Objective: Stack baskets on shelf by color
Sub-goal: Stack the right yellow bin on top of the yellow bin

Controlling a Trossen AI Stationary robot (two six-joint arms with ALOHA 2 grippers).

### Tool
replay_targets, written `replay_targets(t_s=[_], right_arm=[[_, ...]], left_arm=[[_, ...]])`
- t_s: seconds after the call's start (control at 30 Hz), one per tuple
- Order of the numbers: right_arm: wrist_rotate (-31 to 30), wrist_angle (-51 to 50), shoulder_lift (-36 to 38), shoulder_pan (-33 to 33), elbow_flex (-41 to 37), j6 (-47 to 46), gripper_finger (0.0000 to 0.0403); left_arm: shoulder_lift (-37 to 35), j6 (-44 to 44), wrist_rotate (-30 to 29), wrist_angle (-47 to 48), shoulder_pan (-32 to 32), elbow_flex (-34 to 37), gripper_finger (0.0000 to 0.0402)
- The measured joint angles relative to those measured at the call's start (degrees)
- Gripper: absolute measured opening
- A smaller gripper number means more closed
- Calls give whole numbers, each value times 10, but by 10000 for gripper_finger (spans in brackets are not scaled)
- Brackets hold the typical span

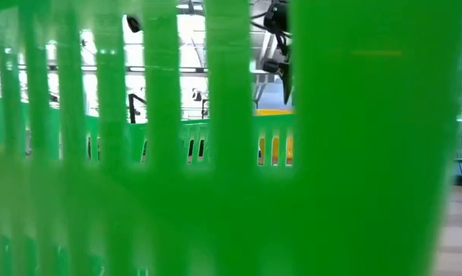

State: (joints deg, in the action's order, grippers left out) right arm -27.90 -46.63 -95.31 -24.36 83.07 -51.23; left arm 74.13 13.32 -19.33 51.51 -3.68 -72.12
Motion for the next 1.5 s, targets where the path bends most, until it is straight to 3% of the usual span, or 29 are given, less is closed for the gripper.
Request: replay_targets(t_s=[0.43,0.77,0.9,1.23,1.5], right_arm=[[45,-66,0,52,51,0,108],[23,-132,-6,67,47,-18,111],[25,-147,-6,57,47,-28,130],[42,-153,-64,36,47,-10,223],[66,-157,-98,30,49,-3,226]], left_arm=[[0,0,-1,0,0,0,0],[0,10,-1,0,0,0,0],[0,11,-1,0,0,0,0],[0,15,0,0,0,0,0],[0,15,1,1,0,0,0]])
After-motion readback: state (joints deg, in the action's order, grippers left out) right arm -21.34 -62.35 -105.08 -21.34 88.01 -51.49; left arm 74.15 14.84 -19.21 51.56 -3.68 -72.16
